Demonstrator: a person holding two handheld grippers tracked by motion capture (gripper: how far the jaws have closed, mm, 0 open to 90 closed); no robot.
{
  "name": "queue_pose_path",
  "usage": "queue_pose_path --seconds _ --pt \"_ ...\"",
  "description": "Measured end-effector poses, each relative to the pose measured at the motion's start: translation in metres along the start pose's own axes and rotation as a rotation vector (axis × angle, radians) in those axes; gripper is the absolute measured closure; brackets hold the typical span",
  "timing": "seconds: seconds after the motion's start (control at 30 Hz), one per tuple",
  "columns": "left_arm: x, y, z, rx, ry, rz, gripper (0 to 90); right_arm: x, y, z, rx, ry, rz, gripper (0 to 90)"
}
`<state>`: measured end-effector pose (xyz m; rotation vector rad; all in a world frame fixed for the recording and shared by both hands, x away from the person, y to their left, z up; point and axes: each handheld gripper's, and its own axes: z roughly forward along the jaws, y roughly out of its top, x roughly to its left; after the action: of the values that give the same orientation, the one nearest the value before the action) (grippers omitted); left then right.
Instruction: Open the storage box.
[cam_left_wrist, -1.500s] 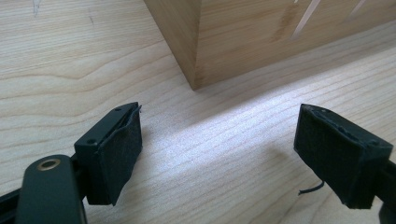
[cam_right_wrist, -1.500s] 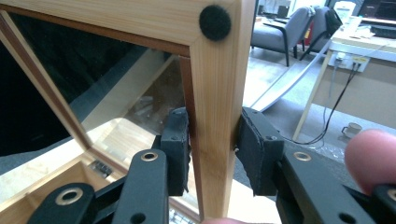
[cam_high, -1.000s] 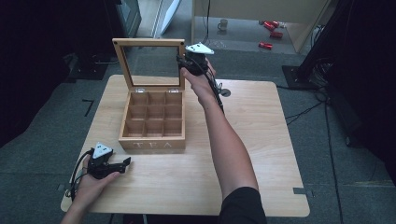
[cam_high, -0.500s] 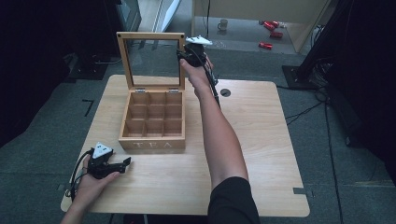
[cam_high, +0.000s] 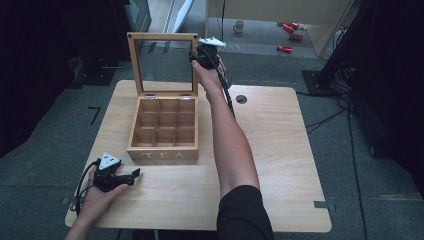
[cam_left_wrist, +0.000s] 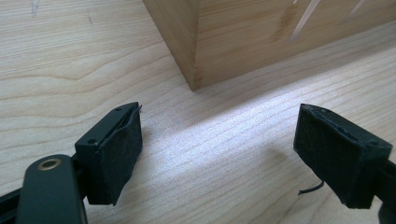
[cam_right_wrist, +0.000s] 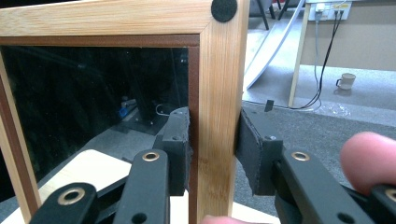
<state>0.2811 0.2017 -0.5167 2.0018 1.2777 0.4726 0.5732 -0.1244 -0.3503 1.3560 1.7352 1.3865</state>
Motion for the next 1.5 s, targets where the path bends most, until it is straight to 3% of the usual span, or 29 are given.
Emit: queue_pose_path --seconds 0.23,0.27,0.33,0.43,0.57,0.8,1.07,1.5 --pt "0.000 0.000 0.000 -0.001 0.000 -0.001 16.0 0.000 -0.001 0.000 -0.003 -0.001 0.004 65.5" --pt "0.000 0.000 0.000 0.001 -0.001 -0.002 16.0 0.000 -0.001 -0.001 -0.004 -0.001 0.004 61.0" --pt "0.000 0.000 0.000 0.001 -0.002 -0.002 16.0 0.001 -0.001 -0.005 -0.009 0.004 -0.009 41.7" --pt "-0.001 0.000 0.000 -0.001 -0.002 -0.002 16.0 0.001 -0.001 -0.012 0.001 0.029 0.003 24.8" --pt "-0.001 0.000 -0.001 0.004 -0.002 0.005 16.0 0.000 -0.004 -0.026 0.023 0.044 -0.007 14.5" --pt "-0.001 0.000 0.000 0.005 0.003 0.009 16.0 -0.008 -0.012 -0.064 0.012 0.064 0.014 12.9" --pt "-0.002 -0.001 -0.001 0.005 0.005 0.010 16.0 -0.016 -0.028 -0.104 0.009 0.093 -0.059 12.6" --pt "-0.002 -0.001 0.000 0.007 0.010 0.013 16.0 -0.032 -0.061 -0.160 0.011 0.088 -0.073 12.5"
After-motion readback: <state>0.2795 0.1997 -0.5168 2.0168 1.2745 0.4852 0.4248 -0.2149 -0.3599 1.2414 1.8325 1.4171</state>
